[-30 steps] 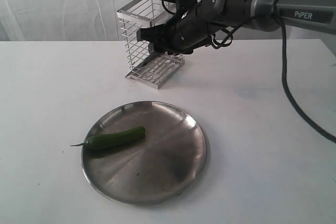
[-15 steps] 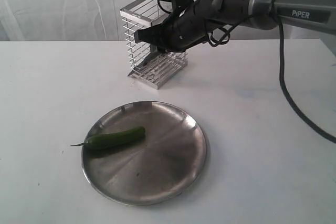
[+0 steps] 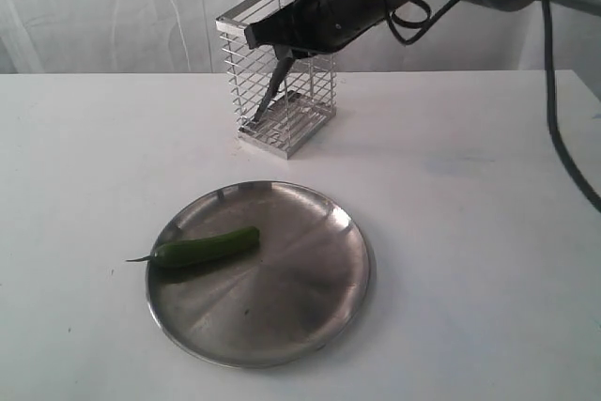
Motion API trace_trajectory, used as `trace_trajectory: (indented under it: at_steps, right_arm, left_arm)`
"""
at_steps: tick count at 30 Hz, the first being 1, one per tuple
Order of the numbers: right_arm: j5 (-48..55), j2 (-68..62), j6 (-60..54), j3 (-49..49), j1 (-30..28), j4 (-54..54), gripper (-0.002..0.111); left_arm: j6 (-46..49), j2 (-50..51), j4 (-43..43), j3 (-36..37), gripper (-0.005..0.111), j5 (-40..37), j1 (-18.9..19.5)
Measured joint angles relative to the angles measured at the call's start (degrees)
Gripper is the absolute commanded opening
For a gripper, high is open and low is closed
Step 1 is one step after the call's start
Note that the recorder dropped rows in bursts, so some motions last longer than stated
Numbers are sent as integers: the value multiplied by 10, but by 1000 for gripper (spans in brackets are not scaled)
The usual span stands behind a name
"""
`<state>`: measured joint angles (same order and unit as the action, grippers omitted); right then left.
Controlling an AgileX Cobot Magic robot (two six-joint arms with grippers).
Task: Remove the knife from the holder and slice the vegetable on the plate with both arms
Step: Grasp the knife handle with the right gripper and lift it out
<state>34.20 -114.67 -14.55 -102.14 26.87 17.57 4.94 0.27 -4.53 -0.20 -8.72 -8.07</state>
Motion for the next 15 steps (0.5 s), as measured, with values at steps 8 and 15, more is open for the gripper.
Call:
trace_trajectory:
  at_steps: [8, 15]
  right_arm:
    - [70, 64, -1, 0, -1, -42, 0]
    - [77, 161, -1, 77, 0, -66, 0]
  left_arm:
    - [0, 0, 0, 0, 0, 0, 0]
    - [0, 0, 0, 0, 0, 0, 0]
